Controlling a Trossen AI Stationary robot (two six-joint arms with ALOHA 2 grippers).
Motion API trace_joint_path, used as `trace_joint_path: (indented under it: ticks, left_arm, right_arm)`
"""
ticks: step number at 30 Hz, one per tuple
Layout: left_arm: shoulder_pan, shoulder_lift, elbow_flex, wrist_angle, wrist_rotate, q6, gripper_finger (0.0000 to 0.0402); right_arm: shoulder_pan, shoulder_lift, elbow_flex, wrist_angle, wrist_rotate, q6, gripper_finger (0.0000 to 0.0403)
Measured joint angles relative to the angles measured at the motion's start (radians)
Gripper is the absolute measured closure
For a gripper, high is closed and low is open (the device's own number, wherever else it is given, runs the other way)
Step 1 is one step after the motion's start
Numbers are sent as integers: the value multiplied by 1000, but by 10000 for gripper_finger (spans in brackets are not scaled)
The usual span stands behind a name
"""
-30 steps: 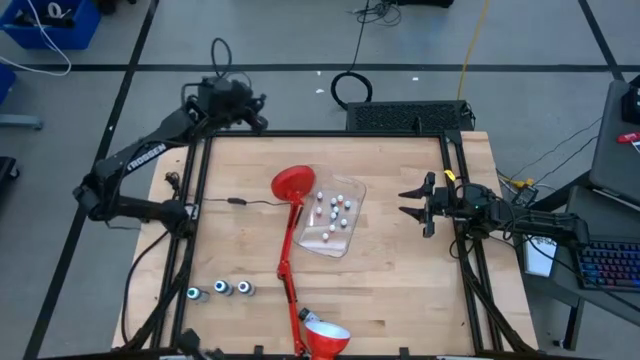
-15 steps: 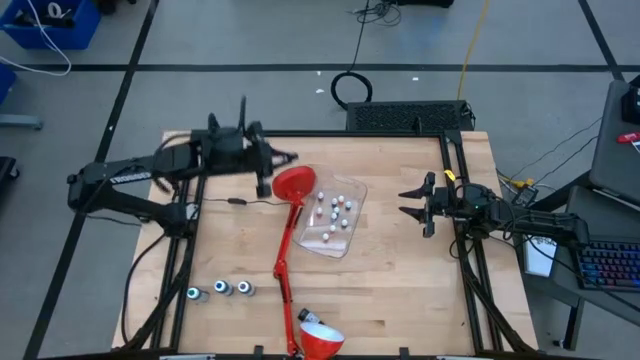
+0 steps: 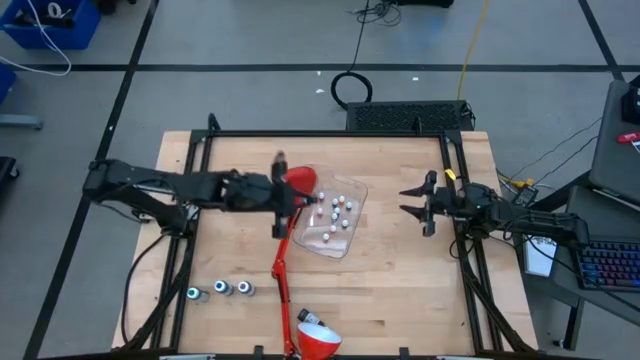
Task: Pick & Place food coloring
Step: Put the small purple food coloring bottle into the transparent bin
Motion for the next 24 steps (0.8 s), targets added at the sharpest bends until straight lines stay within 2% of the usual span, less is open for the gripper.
trace_joint_path:
  ticks: [2,5,10,13,21,24]
  left_arm:
    - [-8,40,0,11,3,-6,336]
    - [-9,85,0,19,12,-10,336]
    - [-7,109,0,38,63,-11,336]
    - [-4,109,0,35,54,-15,336]
    - [43,116,48,-79,44,-74,336]
    - [57,142,100,-146,42,-81,336]
  right_arm:
    - [0,0,0,91,16,-42,234]
    - [0,0,0,240,17,-8,234]
    - [0,0,-1,404,17,301,234]
    - [0,0,-1,457,26,399,234]
    - [-1,38,8,442,189,270,234]
    - [4,130,53,418,153,218,234]
